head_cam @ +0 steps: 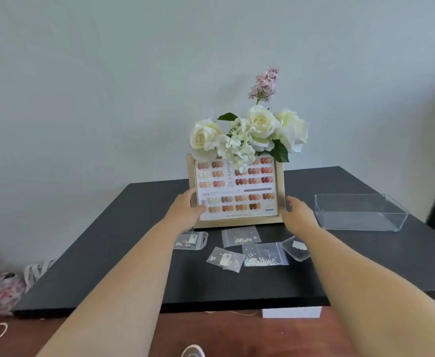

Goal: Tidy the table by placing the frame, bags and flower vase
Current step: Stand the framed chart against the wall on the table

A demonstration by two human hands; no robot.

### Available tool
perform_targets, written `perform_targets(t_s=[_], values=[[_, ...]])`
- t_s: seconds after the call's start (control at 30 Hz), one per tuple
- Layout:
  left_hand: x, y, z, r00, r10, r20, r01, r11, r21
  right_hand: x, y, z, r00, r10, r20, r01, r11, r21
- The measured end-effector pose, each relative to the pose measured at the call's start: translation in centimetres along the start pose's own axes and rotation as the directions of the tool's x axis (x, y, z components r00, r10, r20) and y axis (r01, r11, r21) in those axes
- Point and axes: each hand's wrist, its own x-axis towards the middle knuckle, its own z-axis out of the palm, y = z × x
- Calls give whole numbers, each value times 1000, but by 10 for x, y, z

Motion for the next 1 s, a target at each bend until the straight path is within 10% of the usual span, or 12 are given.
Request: perform_targets(t_s=[0.3, 0.67, 1.0], values=[[20, -22, 37, 995, -96, 25, 99, 943, -317, 31, 7, 13, 994, 103, 23, -105, 983, 149], [22, -45, 27, 973, -190, 135, 207, 970, -126, 37, 20, 12, 994, 110, 24, -112, 990, 88], [15, -64, -12, 970, -238, -55, 200, 905, -376, 18, -15, 42, 995, 71, 66, -83, 978, 193]])
